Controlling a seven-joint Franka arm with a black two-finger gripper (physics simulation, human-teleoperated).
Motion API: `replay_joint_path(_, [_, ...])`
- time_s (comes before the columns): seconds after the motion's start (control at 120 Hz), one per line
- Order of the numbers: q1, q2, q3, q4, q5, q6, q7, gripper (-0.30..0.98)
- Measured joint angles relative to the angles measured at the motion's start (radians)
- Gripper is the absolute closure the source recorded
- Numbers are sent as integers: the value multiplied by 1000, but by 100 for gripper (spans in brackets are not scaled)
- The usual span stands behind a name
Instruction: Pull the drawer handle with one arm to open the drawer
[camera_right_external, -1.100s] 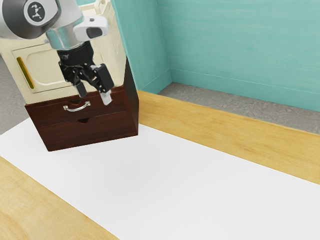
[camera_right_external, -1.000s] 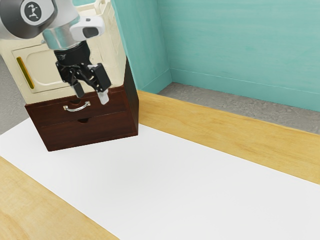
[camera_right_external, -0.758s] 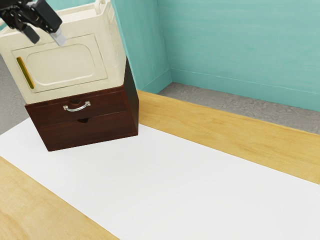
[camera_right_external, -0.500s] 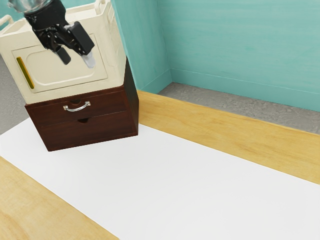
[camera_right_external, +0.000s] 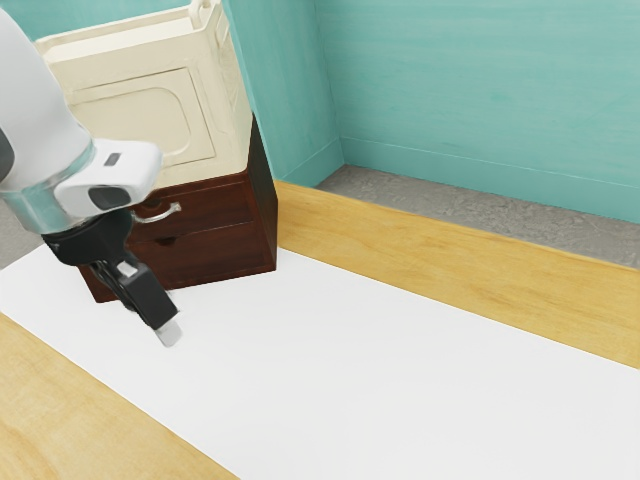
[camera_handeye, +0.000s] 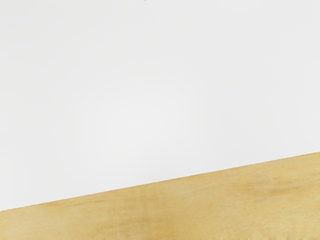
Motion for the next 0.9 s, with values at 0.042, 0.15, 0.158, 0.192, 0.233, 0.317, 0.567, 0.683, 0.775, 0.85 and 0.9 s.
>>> replay_joint_path(0.042, [-5, -10, 3, -9, 35, 6, 38, 0])
replay_joint_path(0.15, [-5, -89, 28, -177, 98, 104, 129, 0])
replay_joint_path(0.158, [-5, -95, 33, -188, 102, 114, 135, 0])
replay_joint_path(0.192, [-7, -120, 48, -229, 120, 156, 160, 0])
replay_joint_path(0.233, [-19, -153, 69, -281, 154, 221, 187, 0])
replay_joint_path(0.317, [-100, -191, 157, -333, 228, 339, 216, 0])
replay_joint_path(0.567, [-264, -196, 341, -306, 596, 470, 262, 0])
replay_joint_path(0.683, [-267, -170, 380, -269, 707, 493, 278, 0])
replay_joint_path(0.775, [-281, -118, 430, -239, 759, 513, 290, 0])
replay_joint_path(0.85, [-327, -55, 506, -212, 783, 538, 299, 0])
replay_joint_path(0.9, [-347, -30, 536, -203, 794, 555, 304, 0])
